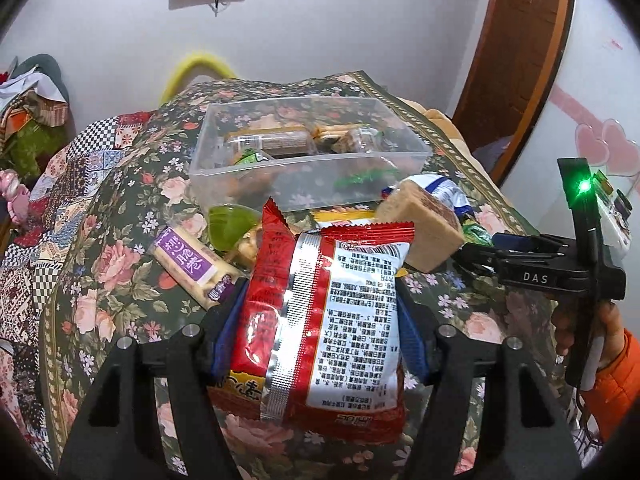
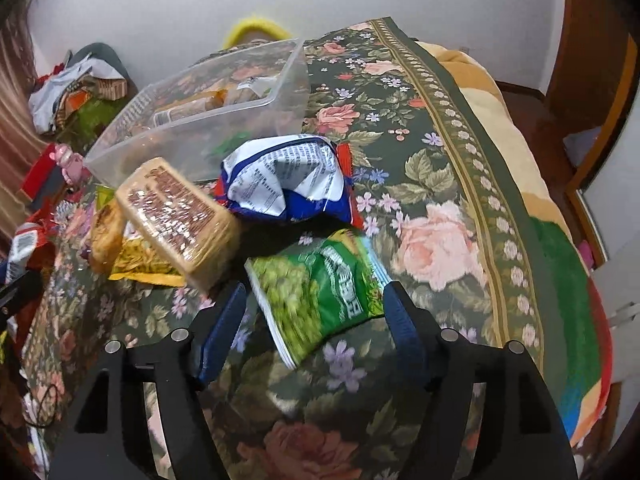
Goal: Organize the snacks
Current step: 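Grasp and lift the red pack with the left tool while the right tool lifts the pea bag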
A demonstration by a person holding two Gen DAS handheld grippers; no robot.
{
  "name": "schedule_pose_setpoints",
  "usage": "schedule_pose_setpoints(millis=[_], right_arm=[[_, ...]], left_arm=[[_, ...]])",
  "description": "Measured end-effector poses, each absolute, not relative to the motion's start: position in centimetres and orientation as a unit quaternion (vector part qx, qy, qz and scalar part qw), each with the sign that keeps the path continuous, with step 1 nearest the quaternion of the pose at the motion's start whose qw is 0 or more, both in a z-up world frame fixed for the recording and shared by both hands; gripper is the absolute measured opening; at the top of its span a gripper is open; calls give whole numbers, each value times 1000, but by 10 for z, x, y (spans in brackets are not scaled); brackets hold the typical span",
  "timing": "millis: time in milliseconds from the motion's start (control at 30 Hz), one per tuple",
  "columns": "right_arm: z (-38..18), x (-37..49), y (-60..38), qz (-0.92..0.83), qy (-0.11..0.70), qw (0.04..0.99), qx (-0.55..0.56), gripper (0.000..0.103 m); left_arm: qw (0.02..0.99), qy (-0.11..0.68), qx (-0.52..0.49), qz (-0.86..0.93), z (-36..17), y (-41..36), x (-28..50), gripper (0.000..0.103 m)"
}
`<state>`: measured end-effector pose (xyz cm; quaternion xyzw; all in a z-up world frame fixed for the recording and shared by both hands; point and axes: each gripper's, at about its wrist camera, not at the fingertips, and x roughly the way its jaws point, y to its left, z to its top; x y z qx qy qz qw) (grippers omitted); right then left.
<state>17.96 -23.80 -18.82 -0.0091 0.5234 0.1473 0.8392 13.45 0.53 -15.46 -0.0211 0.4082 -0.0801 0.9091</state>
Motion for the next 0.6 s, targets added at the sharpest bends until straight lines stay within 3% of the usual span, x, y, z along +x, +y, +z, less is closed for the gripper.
schedule_pose_setpoints(millis=[100,167,233,300,367,600], right_arm=[[-196,186,-233,158,531,832,-24,81],[-199,190,-231,158,529,833,-32,81],[-199,191,-231,151,520,840,-35,71],[-197,193,-234,144,514,845,-41,47],[-196,193,-239,144,511,846,-33,39],[-169,181,-241,152,481,862,-44,34]], left_arm=[[909,409,-24,-76,-156,7,139,67],[910,408,-23,-73,-156,8,143,67],[911,406,-22,-70,-155,9,146,67],[912,403,-21,-68,-153,10,149,67],[914,400,-21,-66,-152,12,153,67],[922,383,-20,-58,-139,17,167,67]])
